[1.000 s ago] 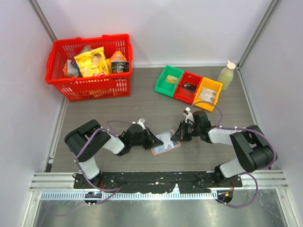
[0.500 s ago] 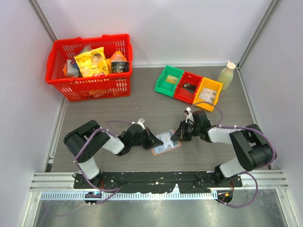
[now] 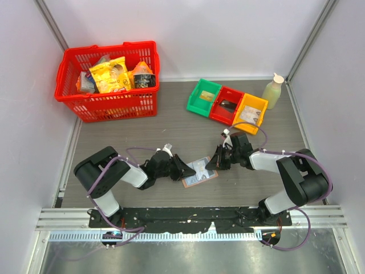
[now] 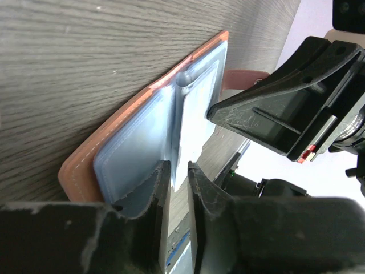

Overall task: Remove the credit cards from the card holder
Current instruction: Remove the credit card from the card holder.

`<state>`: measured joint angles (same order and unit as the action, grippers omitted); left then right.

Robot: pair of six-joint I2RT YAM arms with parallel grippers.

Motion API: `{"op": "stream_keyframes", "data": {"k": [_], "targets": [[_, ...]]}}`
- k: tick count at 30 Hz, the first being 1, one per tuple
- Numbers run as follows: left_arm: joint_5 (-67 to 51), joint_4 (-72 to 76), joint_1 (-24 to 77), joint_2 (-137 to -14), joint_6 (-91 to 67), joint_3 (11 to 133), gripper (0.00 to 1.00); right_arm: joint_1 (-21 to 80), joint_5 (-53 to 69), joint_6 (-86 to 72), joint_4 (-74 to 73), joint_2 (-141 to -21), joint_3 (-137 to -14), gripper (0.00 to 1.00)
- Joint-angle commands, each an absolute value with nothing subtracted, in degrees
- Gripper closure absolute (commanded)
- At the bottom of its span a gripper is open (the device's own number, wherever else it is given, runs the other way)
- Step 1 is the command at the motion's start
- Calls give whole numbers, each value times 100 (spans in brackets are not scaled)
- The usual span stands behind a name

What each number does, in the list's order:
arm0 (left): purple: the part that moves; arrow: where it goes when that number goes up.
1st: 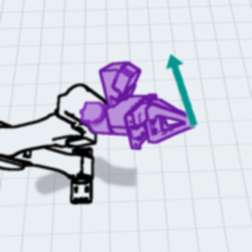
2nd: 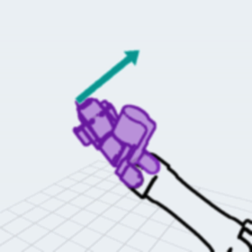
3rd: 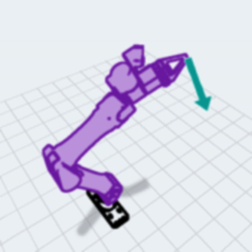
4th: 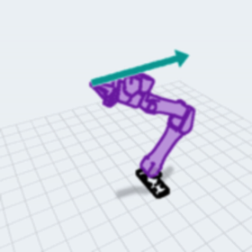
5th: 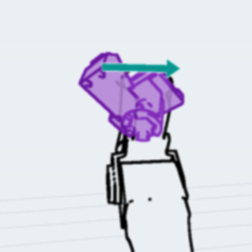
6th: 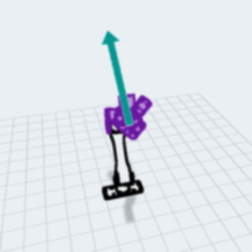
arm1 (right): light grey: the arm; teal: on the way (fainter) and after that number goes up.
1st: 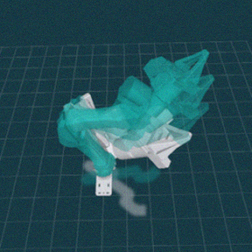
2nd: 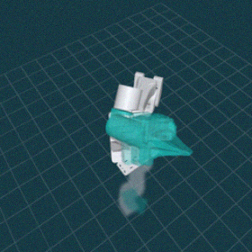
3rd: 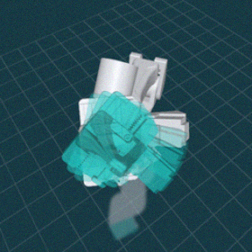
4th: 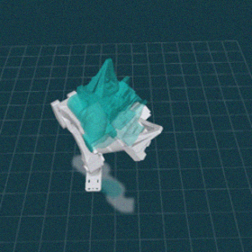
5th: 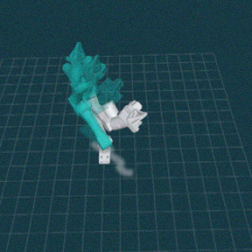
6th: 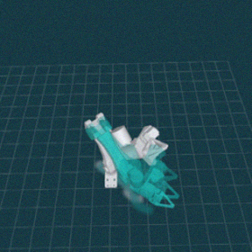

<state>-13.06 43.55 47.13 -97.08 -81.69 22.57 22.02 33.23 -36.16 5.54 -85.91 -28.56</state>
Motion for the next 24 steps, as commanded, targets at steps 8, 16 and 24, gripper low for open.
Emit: {"op": "stream_keyframes", "data": {"k": [8,16,24], "targets": [[-1512,4632,4781,-10037,-8051,2654,71,2197,2039,-3217,-194,-8912,-2584,94],[-1617,4641,4816,-9994,-8016,2611,79,2197,2030,-3217,-185,-8912,-2584,94],[-1915,4894,4825,-9993,-7857,2654,80,2197,2030,-3225,-193,-8930,-2584,94]]}}
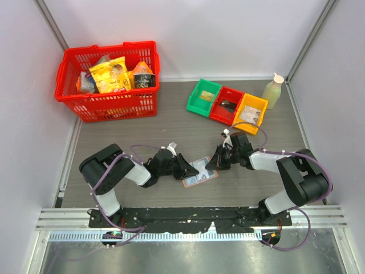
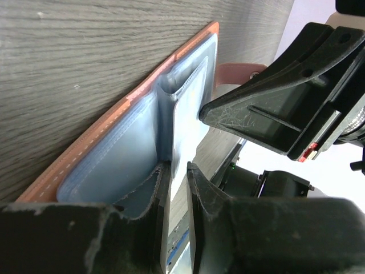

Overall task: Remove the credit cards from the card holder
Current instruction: Remove the credit card from the card holder.

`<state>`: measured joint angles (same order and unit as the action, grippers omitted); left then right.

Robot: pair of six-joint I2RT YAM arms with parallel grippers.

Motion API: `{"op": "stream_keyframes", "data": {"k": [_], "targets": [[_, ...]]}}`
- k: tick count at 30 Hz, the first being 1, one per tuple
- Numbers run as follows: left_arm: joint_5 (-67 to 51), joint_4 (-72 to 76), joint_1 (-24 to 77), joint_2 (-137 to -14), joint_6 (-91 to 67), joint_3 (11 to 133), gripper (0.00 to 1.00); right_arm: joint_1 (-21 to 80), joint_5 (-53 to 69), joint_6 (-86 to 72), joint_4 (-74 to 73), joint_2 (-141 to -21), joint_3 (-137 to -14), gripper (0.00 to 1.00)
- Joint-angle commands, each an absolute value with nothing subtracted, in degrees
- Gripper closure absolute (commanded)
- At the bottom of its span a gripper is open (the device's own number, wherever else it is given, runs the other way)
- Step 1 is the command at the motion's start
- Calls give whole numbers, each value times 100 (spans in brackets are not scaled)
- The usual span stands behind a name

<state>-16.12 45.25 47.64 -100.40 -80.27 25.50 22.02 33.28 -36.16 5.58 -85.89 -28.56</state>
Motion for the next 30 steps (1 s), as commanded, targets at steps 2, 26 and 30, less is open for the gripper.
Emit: {"op": "stream_keyframes", "data": {"k": [2,26,30], "targets": [[-1995,5070,4825,-10054,-7892,2619,80,2197,2021,-3217,-211,-8921,-2593,94],[-2233,5801,4816,-10125,-8051,2408,92,2197,1986,-3182,-220,-8965,-2619,94],[-2215,5810,4816,-10134,-8095,2338,98,2197,1969,-3173,-220,-8991,-2619,94]]}}
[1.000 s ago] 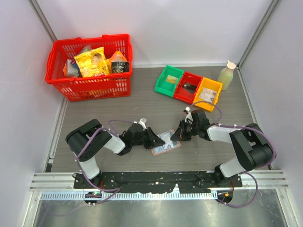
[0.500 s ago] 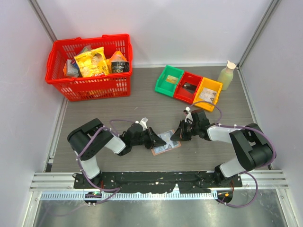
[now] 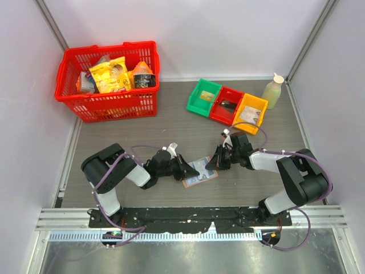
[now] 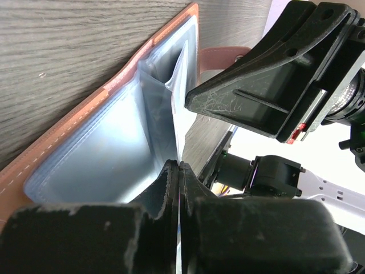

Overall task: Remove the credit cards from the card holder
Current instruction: Remove the credit card from the card holder.

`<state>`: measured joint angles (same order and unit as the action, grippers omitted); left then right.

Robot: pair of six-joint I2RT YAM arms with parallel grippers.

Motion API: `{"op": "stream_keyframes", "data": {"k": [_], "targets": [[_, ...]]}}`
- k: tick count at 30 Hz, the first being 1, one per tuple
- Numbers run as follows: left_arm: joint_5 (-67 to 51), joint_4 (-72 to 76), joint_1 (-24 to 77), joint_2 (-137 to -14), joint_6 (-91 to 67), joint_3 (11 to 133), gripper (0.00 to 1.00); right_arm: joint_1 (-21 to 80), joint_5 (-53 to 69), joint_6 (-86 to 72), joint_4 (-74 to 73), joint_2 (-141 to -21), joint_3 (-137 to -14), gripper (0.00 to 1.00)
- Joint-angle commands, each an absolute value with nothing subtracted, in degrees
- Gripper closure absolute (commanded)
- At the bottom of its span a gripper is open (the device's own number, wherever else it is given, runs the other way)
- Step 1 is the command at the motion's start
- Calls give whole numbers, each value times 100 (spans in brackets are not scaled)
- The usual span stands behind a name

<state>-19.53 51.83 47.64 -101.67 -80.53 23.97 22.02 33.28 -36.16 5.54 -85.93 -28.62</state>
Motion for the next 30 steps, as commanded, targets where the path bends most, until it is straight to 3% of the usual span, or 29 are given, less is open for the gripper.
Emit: {"op": "stream_keyframes", "data": {"k": [1,15,22,23,27,30], "targets": [[-2206,5818,4816,-10151,-8112,2312,99,2197,1969,-3173,-220,-9009,-2619,94],[-2197,6038,4685,-10310,-8473,1925,100,2197,1899,-3164,-255,-9149,-2646,94],[-2136,5441,4597,-10037,-8288,1916,100,2197,1925,-3155,-255,-9088,-2663,94],[-2136,5353,4597,-10028,-8253,1951,99,2189,1934,-3155,-255,-9079,-2663,94],[-2048,5169,4588,-9967,-8174,2039,72,2197,1951,-3146,-255,-9044,-2663,94],[-1978,4931,4570,-9967,-8086,2135,67,2189,1969,-3146,-246,-9026,-2663,94]]}}
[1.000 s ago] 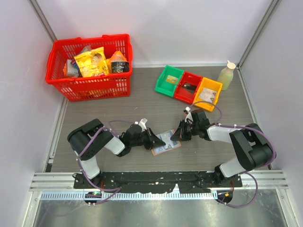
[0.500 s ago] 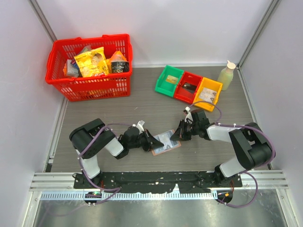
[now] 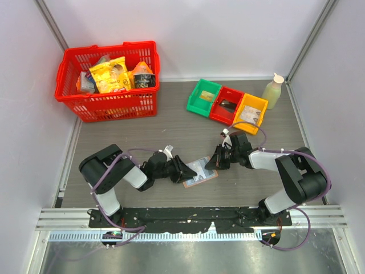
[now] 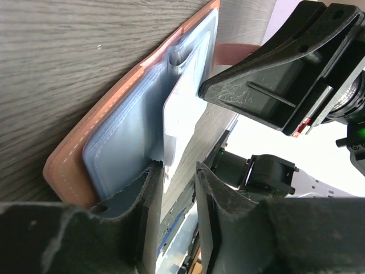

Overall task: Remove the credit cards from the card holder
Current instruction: Remove the credit card from the card holder.

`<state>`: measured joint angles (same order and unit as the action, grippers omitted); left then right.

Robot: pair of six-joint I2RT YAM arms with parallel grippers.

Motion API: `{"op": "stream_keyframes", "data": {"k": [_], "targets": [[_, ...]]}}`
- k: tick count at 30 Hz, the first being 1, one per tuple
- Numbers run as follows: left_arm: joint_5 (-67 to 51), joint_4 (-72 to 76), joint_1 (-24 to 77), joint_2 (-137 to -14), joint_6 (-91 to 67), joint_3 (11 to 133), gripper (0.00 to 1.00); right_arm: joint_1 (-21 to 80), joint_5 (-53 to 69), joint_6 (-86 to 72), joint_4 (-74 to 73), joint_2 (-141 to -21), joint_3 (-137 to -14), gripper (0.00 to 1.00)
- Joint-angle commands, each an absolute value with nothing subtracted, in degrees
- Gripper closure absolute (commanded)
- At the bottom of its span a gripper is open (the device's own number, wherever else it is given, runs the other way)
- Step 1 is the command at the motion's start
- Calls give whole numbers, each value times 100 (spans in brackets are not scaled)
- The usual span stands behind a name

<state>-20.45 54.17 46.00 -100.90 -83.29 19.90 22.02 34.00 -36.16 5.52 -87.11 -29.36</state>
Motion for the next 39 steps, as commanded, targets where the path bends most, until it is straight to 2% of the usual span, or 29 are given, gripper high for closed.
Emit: {"op": "stream_keyframes", "data": {"k": [1,4,6,10,13,22,26,28,31,33,36,39], "targets": [[-1943,4861,4553,-9958,-8069,2171,66,2197,1969,-3138,-255,-9018,-2654,94],[-1837,4615,4544,-9941,-7937,2285,65,2197,1978,-3129,-264,-8974,-2646,94],[-1802,4413,4553,-9932,-7849,2364,69,2197,1960,-3120,-264,-8965,-2646,94],[-1697,4377,4535,-9783,-7849,2216,90,2197,1951,-3111,-290,-8947,-2646,94],[-1512,4281,4509,-9441,-7831,1970,98,2197,1951,-3111,-281,-8956,-2663,94],[-1187,3535,4500,-8343,-7594,1687,100,2197,2127,-3190,-255,-8650,-2724,93],[-915,2771,4500,-7473,-7287,1810,100,2197,2153,-3287,-465,-8070,-3049,81],[-722,2559,4500,-7025,-7181,1846,100,2188,2145,-3357,-571,-7763,-3207,71],[-388,2207,4491,-6409,-7006,1977,100,2197,2179,-3594,-501,-7157,-3305,50],[-150,2127,4509,-6040,-6891,2082,100,2197,2311,-3945,-151,-6788,-3252,41],[165,2188,4500,-5749,-6759,2320,100,2258,2540,-4630,745,-6355,-3033,33],[220,2460,4500,-5730,-6689,2566,100,2495,2540,-5271,1745,-5995,-2874,30]]}}
